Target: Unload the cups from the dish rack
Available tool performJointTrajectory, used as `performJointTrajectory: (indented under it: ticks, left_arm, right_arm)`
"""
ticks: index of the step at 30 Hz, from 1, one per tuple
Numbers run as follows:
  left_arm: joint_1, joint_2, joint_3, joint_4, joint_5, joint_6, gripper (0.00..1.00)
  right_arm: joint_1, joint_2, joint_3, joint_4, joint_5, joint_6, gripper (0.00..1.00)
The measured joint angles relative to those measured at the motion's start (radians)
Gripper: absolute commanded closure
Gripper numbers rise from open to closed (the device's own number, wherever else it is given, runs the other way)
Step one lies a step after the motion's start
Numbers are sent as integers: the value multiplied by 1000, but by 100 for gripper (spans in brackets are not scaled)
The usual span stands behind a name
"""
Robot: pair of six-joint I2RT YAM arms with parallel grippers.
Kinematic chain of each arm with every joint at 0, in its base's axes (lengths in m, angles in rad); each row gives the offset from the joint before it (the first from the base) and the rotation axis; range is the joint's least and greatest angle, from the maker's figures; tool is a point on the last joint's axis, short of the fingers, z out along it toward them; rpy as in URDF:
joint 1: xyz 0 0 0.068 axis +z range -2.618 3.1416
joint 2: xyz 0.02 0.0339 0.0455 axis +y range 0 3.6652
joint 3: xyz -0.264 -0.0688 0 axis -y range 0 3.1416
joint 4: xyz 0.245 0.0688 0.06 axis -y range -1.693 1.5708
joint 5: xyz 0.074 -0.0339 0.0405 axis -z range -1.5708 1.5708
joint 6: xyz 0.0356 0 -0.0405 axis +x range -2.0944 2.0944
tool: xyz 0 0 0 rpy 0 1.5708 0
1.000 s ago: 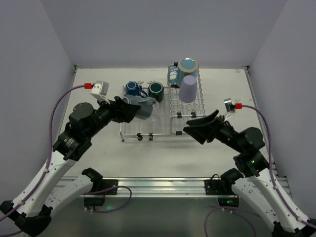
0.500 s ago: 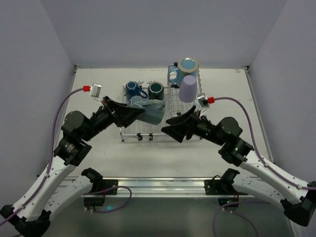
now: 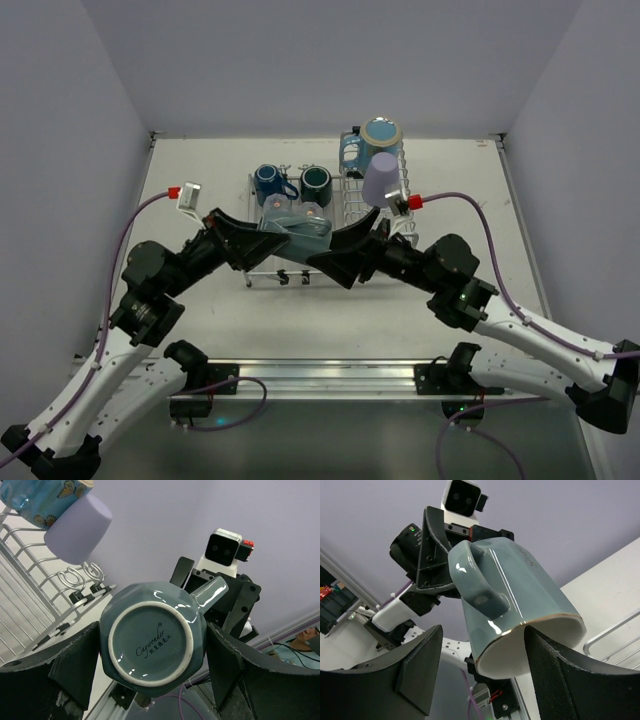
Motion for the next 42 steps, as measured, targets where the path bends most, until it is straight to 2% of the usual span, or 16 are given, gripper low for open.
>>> performJointTrajectory:
  ticks: [4, 7, 8, 9, 10, 11, 12, 13, 16, 19, 25, 30, 37, 42]
  left_arm:
    - [0, -5, -31, 21, 6, -18, 86]
    - [0, -8, -40, 30, 6, -30, 78]
    - [0, -9, -42, 36, 6, -31, 75]
    - [0, -11, -43, 41, 8, -34, 69]
    - [0, -13, -44, 46, 9, -37, 54]
    - [0, -16, -45, 52, 10, -38, 47]
    - [0, -18, -45, 56, 10, -40, 39]
    - [0, -20, -45, 61, 13, -58, 27]
    - [-9, -26, -44, 67, 17, -97, 9]
    - [-13, -26, -43, 31, 14, -25, 1]
    - [-11, -13, 12, -57, 0, 110, 0]
    - [-11, -13, 83, -128, -12, 210, 0]
    - [-11, -31, 139, -283, -95, 345, 0]
    - [-11, -54, 138, -383, -137, 427, 0]
  right_arm:
    - [36, 46, 11, 40, 7, -1, 40]
    - [72, 76, 15, 61, 27, -2, 52]
    - [83, 84, 15, 69, 31, -2, 61]
    - [91, 90, 15, 74, 41, -2, 67]
    - [97, 94, 15, 77, 49, -2, 74]
    - [102, 97, 15, 82, 58, 0, 81]
    - [104, 98, 14, 87, 61, 2, 92]
    - [109, 98, 14, 102, 63, 3, 98]
    - [123, 77, 2, 134, 66, -16, 100]
    - [128, 43, -14, 113, 105, -12, 100]
    - [118, -56, -15, -63, 208, -34, 100]
    - [113, -82, 53, -245, 270, -72, 100]
    - [114, -111, 282, -509, 443, -183, 100]
    - [91, -113, 497, -637, 717, -354, 100]
